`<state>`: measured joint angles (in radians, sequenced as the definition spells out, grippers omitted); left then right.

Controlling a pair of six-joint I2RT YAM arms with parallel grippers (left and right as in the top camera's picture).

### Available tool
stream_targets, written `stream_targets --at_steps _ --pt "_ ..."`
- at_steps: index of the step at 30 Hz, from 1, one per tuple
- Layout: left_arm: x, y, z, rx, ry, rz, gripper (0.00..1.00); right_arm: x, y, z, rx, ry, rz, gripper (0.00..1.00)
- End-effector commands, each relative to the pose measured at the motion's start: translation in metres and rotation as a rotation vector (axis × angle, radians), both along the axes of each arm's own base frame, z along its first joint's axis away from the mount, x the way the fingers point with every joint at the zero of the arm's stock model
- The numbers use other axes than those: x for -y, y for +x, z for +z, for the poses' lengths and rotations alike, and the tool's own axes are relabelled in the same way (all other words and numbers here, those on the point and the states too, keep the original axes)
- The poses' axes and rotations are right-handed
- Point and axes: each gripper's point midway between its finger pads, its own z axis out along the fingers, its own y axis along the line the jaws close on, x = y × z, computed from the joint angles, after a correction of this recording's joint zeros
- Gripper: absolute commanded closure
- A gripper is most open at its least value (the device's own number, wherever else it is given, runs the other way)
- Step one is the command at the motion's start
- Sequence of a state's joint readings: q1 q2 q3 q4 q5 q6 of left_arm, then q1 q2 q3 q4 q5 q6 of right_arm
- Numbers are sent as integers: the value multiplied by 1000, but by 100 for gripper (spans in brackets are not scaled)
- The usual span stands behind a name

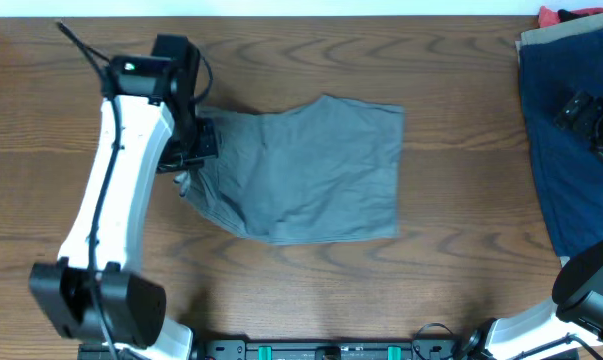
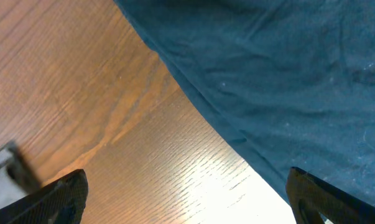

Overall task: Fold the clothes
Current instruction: 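Grasp the shorts' left edge with the left gripper, then fold the left half of the shorts rightward over the right half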

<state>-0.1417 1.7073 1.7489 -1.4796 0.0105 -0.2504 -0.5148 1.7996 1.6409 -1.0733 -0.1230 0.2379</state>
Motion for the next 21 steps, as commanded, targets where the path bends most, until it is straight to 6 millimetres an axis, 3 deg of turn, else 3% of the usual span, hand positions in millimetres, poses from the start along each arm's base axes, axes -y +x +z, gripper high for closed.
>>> stream_targets --at_steps 1,7,15,21 --pt "13 -3 21 51 18 -61 94 3 -1 2 6 2 -19 1" --pt "61 -14 27 82 -1 -143 94 3 -1 2 6 2 -19 1" --pt "139 -20 30 183 -66 -278 94 3 -1 2 7 1 -19 1" --pt "184 -22 18 230 -106 -368 94 3 -1 2 6 2 -19 1"
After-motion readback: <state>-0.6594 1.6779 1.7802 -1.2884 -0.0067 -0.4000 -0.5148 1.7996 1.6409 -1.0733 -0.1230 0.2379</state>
